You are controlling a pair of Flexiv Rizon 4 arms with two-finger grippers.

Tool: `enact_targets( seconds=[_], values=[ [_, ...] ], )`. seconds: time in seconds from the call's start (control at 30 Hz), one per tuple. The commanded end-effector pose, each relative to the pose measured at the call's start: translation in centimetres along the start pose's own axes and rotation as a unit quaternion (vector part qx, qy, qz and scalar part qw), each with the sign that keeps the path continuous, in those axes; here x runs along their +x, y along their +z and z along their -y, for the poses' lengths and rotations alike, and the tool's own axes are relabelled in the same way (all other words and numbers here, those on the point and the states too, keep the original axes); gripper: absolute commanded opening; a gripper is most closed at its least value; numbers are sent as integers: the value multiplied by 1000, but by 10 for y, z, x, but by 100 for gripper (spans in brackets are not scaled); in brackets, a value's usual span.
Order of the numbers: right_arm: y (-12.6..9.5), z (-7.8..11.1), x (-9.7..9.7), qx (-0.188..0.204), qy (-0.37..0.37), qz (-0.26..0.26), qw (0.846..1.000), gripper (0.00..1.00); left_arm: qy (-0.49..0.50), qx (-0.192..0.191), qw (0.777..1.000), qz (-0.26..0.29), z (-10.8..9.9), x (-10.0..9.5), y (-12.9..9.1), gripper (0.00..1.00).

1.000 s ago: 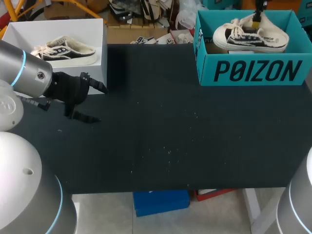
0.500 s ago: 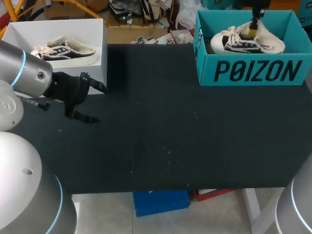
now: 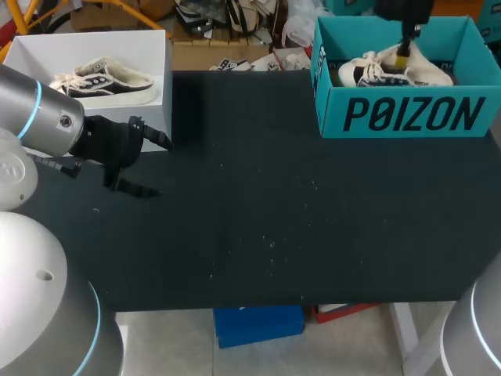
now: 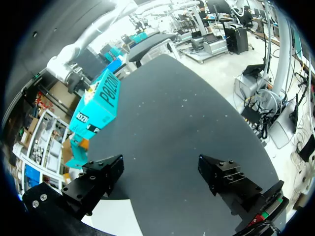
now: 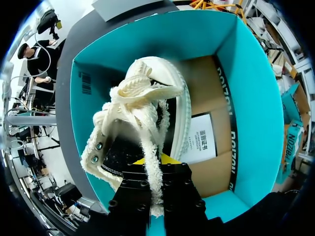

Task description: Take the shoe out of the shoebox, open the shoe tongue, remove and reinsert the insole, then place the shoe into the shoebox

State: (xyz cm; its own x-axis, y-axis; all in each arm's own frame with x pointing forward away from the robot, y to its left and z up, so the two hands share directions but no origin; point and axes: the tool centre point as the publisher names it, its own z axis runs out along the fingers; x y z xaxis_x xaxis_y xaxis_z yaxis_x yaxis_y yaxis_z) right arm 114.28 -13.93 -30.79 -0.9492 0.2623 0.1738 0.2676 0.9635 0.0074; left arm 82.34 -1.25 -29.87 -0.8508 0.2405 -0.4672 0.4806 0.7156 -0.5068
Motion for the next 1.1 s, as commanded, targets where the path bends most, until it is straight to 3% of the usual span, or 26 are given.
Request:
enact_targets(
  seconds=[0.03, 0.83, 0.9, 0.93, 1.0, 1.1],
  values=[
    [6, -3, -8, 2, -2, -12, 1000, 0, 1, 0, 1000, 3, 0, 1, 1, 100],
    [37, -8, -8, 19, -9, -45, 999, 0, 1, 0, 1000, 3, 0, 1, 1, 100],
    [38, -8, -8, 22, -9, -47, 999, 12, 1, 0, 1000, 3, 0, 1, 1, 100],
    [38, -8, -7, 25, -10, -47, 999, 13, 1, 0, 1000, 3, 0, 1, 1, 100],
    [38, -8, -7, 28, -10, -45, 999, 35, 1, 0, 1000, 3, 0, 1, 1, 100],
    [35, -6, -6, 26, -5, -42, 999, 35, 1, 0, 1000, 3, 0, 1, 1, 100]
  ],
)
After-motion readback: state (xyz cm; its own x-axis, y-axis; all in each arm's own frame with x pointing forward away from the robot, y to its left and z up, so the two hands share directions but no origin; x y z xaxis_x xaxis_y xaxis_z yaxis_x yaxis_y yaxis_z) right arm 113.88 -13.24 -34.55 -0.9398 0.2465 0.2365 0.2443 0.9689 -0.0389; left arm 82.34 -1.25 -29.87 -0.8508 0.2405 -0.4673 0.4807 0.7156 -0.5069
